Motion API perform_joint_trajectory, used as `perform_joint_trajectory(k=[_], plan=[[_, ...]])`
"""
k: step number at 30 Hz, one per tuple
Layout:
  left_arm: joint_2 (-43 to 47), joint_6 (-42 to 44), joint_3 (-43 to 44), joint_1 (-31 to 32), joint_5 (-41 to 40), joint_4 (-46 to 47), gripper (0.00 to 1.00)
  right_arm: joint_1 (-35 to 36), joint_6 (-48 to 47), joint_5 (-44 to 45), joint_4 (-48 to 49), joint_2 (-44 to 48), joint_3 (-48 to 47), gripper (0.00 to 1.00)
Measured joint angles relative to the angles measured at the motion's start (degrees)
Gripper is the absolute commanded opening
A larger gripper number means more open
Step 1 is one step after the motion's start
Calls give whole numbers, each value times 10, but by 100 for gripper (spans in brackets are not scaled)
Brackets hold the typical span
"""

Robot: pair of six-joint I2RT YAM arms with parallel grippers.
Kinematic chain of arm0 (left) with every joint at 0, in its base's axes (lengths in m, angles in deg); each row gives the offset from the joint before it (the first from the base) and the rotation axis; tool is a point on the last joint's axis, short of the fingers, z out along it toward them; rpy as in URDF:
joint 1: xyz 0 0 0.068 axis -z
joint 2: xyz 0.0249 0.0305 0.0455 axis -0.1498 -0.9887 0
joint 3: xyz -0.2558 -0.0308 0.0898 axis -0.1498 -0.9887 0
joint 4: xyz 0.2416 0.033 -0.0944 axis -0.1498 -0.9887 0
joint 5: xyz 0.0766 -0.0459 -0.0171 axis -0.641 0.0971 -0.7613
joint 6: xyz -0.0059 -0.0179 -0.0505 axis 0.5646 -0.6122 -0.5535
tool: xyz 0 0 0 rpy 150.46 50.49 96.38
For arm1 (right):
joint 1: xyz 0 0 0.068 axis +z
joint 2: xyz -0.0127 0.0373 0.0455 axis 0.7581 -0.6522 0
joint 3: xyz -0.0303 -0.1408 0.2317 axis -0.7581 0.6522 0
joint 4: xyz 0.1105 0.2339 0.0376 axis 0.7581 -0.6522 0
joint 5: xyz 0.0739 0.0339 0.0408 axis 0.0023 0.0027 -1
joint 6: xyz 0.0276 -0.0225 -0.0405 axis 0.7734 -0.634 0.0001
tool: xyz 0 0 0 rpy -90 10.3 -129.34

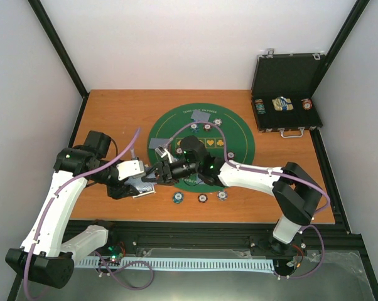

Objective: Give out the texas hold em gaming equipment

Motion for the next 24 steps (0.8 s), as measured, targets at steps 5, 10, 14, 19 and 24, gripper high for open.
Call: perform_joint_trajectory(k=[5,10,14,19,24], plan=[[0,0,0,0,-7,0,12,-9,-16,0,-21,12,4,44],[0,0,0,0,-13,-1,12,-14,-33,5,-51,30,4,23],[0,0,0,0,-15,-2,12,-21,-45,15,-82,47,3,9],[1,0,0,0,-13,-3,12,-34,-61,30,-128,56,3,3],[2,0,0,0,-7,-2,12,-58,-77,36,-170,71,3,3]])
